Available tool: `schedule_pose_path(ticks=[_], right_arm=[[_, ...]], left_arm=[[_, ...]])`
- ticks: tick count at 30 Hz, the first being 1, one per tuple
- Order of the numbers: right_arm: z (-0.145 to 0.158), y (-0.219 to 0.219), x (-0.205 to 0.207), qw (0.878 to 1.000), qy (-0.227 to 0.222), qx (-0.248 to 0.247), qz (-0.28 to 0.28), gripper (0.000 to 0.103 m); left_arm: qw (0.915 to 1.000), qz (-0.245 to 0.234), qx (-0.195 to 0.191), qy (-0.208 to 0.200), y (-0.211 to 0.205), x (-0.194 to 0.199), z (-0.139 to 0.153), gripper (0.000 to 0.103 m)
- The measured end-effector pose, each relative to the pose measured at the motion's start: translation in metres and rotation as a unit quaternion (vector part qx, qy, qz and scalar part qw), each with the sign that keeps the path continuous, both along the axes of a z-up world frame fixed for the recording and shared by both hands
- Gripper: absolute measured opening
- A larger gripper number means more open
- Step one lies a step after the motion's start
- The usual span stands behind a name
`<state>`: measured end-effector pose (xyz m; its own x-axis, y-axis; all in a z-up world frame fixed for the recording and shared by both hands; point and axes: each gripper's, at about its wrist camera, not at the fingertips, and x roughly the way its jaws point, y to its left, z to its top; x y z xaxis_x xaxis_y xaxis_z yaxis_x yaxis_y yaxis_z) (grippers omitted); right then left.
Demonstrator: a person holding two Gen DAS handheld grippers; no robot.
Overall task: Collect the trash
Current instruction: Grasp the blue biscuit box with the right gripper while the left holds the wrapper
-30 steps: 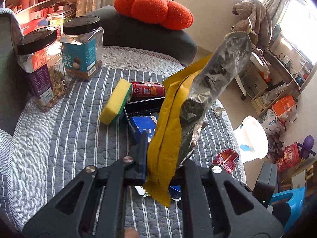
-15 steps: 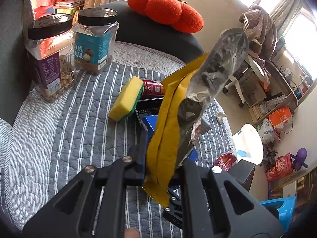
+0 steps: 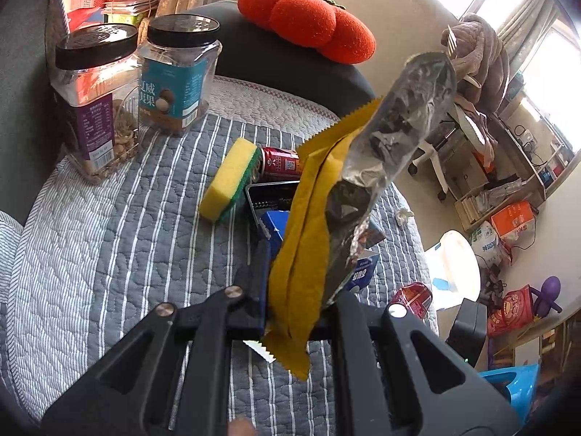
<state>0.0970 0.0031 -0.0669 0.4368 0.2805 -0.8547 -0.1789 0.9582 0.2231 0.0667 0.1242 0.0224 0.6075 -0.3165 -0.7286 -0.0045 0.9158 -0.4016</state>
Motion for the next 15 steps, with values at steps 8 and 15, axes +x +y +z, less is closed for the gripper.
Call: schedule_pose_path(ticks=[8,15], right_arm=[[0.014,-0.013,0.01,0.998,0.003,0.052,-0.024,0.064],[0.018,0.012,0.033,0.999,-0.037,-0.022,-0.032,0.083]], left_arm=[[0.9998,-0.016,-0.007,-0.001,-0.003,0.002,0.0,0.012],[0.9994,-0.006,-0.034,0.002,0.009,0.005,0.001,0.012]])
